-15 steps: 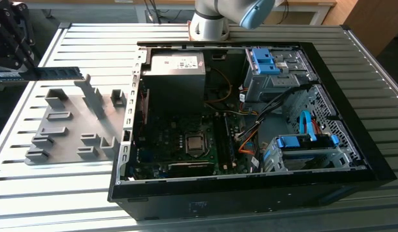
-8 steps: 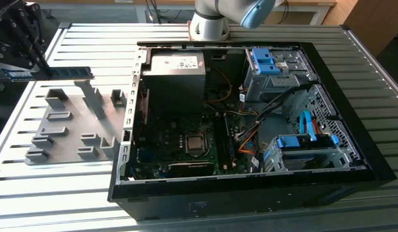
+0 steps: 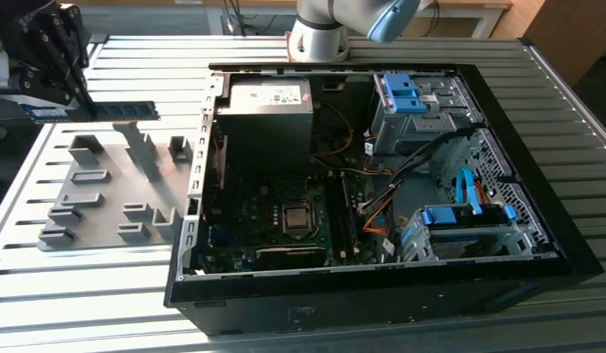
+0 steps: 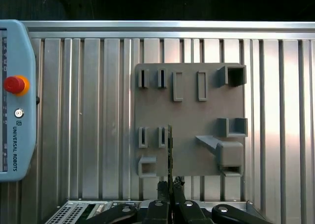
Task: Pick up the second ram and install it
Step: 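Pick up the second ram and move it above second insertion slot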
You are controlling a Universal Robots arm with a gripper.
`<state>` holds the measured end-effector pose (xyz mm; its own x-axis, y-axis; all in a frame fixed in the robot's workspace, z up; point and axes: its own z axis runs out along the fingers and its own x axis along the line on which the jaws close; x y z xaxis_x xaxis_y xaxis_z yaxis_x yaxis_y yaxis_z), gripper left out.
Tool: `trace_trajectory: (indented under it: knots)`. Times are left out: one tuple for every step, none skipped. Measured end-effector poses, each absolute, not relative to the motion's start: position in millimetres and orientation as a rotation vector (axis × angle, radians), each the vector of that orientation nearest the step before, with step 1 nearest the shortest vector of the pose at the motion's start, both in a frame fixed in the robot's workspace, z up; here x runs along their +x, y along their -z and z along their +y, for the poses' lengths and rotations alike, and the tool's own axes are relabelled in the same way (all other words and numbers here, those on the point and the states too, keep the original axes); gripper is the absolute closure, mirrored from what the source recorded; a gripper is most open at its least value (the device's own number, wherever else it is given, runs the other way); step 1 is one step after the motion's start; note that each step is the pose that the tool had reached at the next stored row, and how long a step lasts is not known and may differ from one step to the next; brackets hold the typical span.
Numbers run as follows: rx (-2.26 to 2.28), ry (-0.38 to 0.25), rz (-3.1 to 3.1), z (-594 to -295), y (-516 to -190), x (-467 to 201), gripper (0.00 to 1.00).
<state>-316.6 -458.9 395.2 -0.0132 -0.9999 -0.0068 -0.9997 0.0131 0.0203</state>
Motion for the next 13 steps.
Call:
trace_trajectory:
  knots:
    - [2.200, 0.030, -2.229, -459, -395, -314, 0.86]
    - [2.200, 0.030, -2.229, -459, -395, -312, 0.86]
    - [2.200, 0.031, -2.229, -459, -395, -309, 0.86]
    - [2.200, 0.031, -2.229, -459, -395, -307, 0.86]
    - [2.200, 0.031, -2.229, -459, -395, -304, 0.86]
    - [2.200, 0.031, -2.229, -459, -395, -301, 0.86]
    - [2.200, 0.031, -2.229, -459, -395, -298, 0.86]
    - [2.199, 0.032, -2.229, -459, -395, -295, 0.86]
    - [2.199, 0.032, -2.228, -459, -395, -293, 0.86]
    - [2.199, 0.032, -2.228, -459, -395, -290, 0.86]
    - [2.199, 0.032, -2.228, -459, -395, -288, 0.86]
    - [2.199, 0.032, -2.228, -459, -395, -285, 0.86]
    - [2.199, 0.032, -2.228, -459, -395, -282, 0.86]
